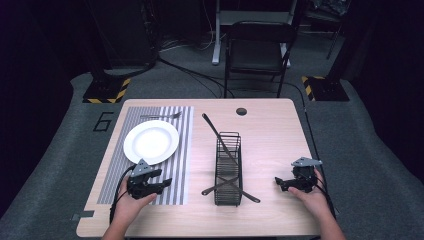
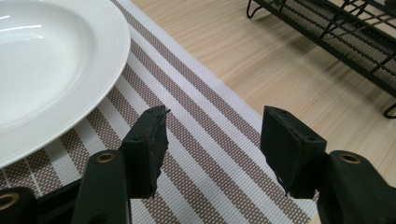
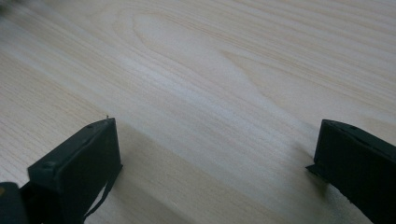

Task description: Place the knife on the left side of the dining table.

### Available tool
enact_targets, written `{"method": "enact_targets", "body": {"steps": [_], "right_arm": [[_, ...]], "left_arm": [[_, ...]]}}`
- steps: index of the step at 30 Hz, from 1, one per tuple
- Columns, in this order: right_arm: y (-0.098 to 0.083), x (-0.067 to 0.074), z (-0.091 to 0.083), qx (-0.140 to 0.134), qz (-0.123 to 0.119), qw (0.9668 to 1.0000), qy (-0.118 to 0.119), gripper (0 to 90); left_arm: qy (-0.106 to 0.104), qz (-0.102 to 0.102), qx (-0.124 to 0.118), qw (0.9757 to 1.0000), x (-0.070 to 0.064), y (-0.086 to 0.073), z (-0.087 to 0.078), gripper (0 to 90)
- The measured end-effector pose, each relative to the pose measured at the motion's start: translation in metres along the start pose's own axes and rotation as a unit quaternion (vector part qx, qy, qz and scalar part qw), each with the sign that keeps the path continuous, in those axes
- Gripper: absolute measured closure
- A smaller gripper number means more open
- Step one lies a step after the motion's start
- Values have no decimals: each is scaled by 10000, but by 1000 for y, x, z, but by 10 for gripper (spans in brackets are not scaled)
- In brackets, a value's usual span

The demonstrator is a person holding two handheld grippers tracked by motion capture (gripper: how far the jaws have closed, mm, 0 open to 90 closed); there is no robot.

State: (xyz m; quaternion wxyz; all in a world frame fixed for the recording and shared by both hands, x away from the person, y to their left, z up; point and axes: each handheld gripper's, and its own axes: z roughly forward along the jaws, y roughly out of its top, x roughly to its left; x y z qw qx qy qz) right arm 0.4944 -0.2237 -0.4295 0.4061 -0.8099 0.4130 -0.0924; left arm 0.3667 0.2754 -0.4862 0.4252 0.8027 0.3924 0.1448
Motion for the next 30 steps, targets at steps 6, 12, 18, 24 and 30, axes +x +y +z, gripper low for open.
{"method": "enact_targets", "body": {"steps": [6,12,18,24,30], "right_arm": [[0,0,0,2,-2,10000,3,0],[0,0,0,-4,-1,10000,0,0],[0,0,0,4,11,10000,7,0],[0,0,0,0,5,10000,5,0],[0,0,0,-1,3,10000,4,0]], "left_arm": [[-50,-51,-40,10000,-4,8,0,430],[-65,-87,-45,9999,-5,18,0,443],[-54,8,-28,10000,-7,33,-3,448],[-103,34,-89,9999,-9,49,-4,451],[-132,43,-54,9999,-13,65,0,463]]}}
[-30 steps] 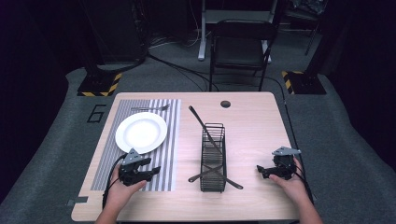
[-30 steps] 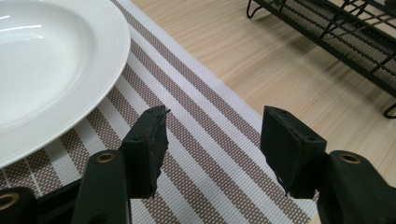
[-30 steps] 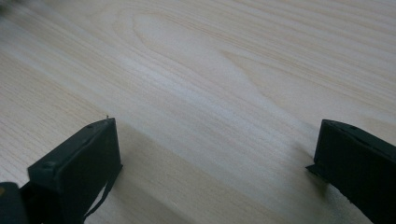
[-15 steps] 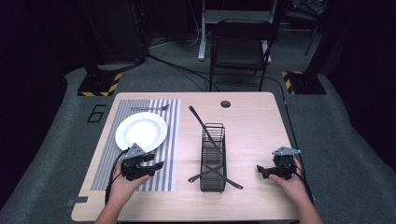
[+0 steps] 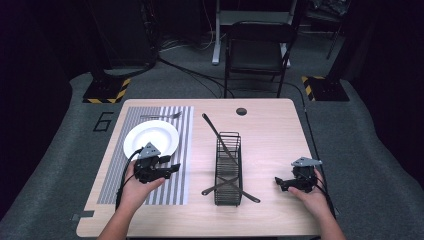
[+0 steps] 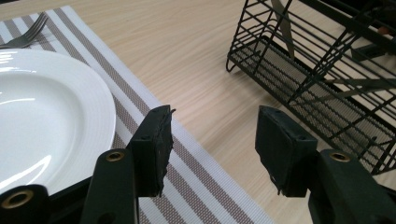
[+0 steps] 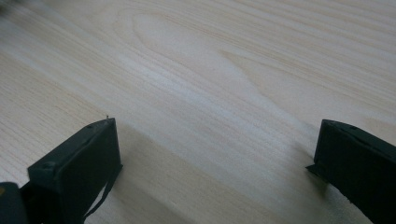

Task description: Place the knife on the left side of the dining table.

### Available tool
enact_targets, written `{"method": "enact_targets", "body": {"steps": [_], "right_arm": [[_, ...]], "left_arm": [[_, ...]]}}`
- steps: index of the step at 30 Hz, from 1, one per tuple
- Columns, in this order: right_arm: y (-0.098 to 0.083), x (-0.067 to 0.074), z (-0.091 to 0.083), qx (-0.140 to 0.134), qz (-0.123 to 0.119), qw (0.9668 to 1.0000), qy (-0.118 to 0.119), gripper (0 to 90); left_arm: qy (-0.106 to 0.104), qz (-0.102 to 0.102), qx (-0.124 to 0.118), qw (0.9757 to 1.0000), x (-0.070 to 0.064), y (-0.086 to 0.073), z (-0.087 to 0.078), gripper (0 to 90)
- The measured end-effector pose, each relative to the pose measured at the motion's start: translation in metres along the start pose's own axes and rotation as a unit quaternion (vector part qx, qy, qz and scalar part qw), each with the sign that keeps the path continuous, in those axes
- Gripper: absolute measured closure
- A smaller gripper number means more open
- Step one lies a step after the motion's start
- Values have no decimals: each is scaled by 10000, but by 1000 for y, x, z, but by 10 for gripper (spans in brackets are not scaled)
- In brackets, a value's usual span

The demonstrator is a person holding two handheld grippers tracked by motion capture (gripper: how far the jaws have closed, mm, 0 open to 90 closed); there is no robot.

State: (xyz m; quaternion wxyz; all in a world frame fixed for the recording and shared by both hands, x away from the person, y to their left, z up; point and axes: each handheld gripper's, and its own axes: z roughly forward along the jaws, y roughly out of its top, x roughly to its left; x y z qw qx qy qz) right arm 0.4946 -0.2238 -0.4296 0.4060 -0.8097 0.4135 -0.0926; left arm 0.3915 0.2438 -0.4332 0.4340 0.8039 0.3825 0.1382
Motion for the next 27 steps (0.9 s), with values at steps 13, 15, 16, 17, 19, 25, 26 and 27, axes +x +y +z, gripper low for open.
{"method": "enact_targets", "body": {"steps": [13,15,16,17,19,25,26,27], "right_arm": [[0,0,0,8,6,10000,8,0],[0,0,0,4,-2,10000,4,0],[0,0,0,4,5,10000,2,0],[0,0,0,4,2,10000,0,0],[0,0,0,0,0,10000,-2,0],[0,0,0,3,3,10000,0,0],[0,0,0,6,2,10000,8,0],[0,0,0,6,2,10000,8,0]], "left_arm": [[-42,87,-114,9999,-10,29,13,473],[-53,66,-128,9999,-10,32,14,473],[-77,18,-135,9999,-10,34,15,473],[-91,22,-111,9999,-10,36,16,473],[-88,8,-145,9999,-10,38,17,473],[-62,24,-217,9997,-11,49,22,472],[-62,24,-217,9997,-11,49,22,472],[-63,11,-238,9997,-11,51,23,472]]}}
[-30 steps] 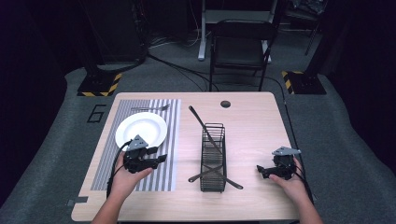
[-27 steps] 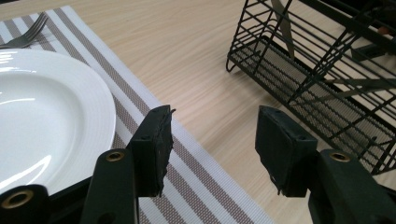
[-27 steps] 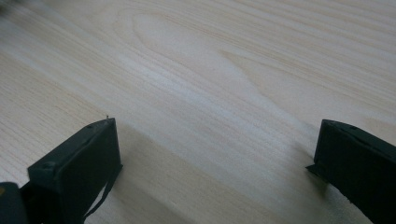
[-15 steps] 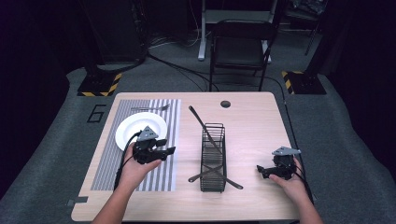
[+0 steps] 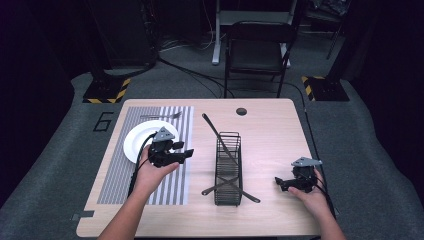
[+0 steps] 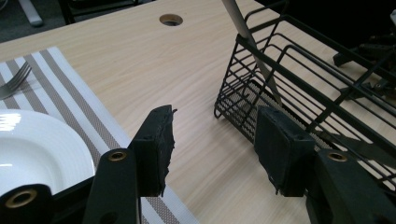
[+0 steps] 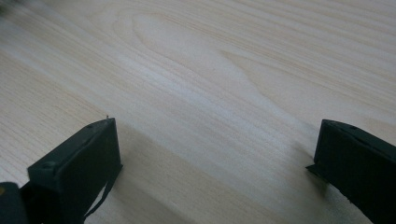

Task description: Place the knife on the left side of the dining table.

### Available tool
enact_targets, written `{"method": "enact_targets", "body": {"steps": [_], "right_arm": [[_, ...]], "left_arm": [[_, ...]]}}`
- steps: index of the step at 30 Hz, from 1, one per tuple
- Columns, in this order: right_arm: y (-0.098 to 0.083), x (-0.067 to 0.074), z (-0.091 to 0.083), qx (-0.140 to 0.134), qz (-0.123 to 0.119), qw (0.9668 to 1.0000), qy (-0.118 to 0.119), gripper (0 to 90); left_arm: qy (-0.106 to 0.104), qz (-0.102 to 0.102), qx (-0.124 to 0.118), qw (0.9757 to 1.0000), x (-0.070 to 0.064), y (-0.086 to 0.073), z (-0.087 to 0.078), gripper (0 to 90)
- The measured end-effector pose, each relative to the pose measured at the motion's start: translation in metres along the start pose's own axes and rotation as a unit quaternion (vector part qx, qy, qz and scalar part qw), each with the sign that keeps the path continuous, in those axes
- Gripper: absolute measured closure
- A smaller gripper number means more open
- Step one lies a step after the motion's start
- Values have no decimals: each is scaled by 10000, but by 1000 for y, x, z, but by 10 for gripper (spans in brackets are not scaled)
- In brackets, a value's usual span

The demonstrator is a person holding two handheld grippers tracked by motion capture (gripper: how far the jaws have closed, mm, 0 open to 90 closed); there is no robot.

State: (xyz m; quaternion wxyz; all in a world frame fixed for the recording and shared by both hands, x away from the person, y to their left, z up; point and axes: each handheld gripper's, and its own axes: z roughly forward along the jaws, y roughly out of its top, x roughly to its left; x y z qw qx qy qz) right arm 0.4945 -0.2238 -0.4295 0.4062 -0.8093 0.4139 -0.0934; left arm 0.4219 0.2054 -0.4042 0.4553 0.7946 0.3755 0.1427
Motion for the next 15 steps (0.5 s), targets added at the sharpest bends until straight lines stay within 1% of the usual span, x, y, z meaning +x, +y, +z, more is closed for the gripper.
{"method": "enact_targets", "body": {"steps": [1,4,6,10,11,12,13,15], "right_arm": [[0,0,0,0,5,10000,-3,0],[0,0,0,-9,-7,10000,-10,0],[0,0,0,-4,-1,10000,-8,0],[0,0,0,-3,-1,10000,-5,0],[0,0,0,-9,-7,10000,-9,0],[0,0,0,1,6,10000,-3,0],[0,0,0,-10,-15,10000,-11,0],[0,0,0,-4,0,10000,-5,0]], "left_arm": [[-57,-58,-42,10000,0,4,2,474],[-29,-18,-16,10000,-1,8,3,478],[-44,-5,-64,10000,-1,15,5,481],[-37,25,-32,10000,-2,25,7,484],[-29,60,-45,10000,-3,27,8,484],[-8,63,-95,9999,-3,29,9,484],[-8,63,-95,9999,-3,29,9,484],[69,97,-193,9997,-4,35,11,484]]}}
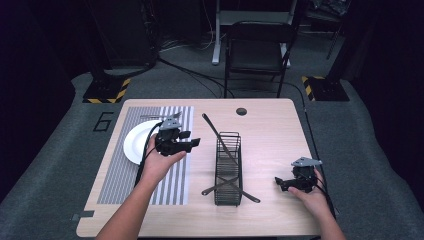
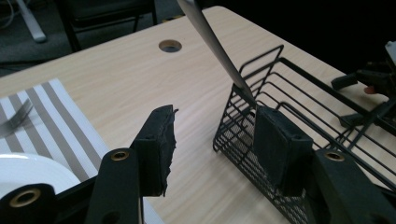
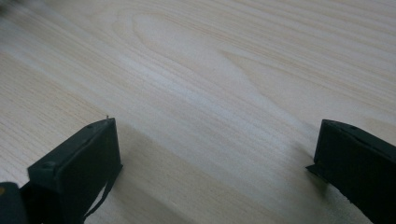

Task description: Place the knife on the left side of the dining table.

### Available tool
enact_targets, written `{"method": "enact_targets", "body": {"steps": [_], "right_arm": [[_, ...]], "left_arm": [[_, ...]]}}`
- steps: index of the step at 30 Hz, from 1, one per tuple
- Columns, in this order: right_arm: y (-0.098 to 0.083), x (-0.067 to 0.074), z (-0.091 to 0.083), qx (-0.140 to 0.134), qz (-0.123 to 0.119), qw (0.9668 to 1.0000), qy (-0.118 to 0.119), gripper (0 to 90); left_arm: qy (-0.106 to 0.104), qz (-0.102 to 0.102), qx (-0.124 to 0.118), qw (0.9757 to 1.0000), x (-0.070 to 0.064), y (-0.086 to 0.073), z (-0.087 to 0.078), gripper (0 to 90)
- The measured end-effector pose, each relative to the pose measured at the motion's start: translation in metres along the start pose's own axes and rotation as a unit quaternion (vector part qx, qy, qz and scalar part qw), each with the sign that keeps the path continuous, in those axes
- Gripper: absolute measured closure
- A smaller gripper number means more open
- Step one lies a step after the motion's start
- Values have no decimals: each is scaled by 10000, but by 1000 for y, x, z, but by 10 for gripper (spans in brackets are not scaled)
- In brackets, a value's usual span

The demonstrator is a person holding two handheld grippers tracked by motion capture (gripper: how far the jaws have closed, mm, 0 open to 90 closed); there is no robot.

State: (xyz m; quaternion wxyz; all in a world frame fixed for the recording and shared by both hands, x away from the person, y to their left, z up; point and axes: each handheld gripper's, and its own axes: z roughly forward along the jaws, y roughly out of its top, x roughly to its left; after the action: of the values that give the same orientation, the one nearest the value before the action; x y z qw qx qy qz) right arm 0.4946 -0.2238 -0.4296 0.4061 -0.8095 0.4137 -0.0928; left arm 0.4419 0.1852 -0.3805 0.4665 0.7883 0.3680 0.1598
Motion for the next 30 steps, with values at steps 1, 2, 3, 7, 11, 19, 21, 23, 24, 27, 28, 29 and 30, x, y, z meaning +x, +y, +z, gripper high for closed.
{"method": "enact_targets", "body": {"steps": [1,2,3,7,11,19,21,23,24,27,28,29,30], "right_arm": [[0,0,0,-1,-1,10000,-1,0],[0,0,0,-1,-1,10000,-1,0],[0,0,0,1,3,10000,-1,0],[0,0,0,5,2,10000,2,0],[0,0,0,-2,-2,10000,-2,0],[0,0,0,2,2,10000,-1,0],[0,0,0,-2,-3,10000,-3,0],[0,0,0,0,2,10000,1,0],[0,0,0,1,2,10000,1,0],[0,0,0,-1,-5,10000,-1,0],[0,0,0,-3,-8,10000,-2,0],[0,0,0,0,0,10000,-1,0],[0,0,0,0,-2,10000,-1,0]], "left_arm": [[24,-31,-45,10000,0,1,1,487],[24,-31,-45,10000,0,1,1,488],[16,-48,-79,10000,0,4,4,491],[-31,-131,-64,9999,1,9,11,500],[9,-120,-17,9999,2,15,16,509],[-28,-285,-105,9995,10,33,22,509],[-29,-319,-145,9994,10,36,24,509],[-67,-289,-163,9994,9,39,26,508],[-67,-289,-163,9994,9,39,26,508],[-52,-268,-182,9995,8,44,29,509],[-16,-345,-205,9992,9,46,32,509],[-34,-374,-228,9990,10,47,33,509],[-46,-415,-261,9988,10,48,34,509]]}}
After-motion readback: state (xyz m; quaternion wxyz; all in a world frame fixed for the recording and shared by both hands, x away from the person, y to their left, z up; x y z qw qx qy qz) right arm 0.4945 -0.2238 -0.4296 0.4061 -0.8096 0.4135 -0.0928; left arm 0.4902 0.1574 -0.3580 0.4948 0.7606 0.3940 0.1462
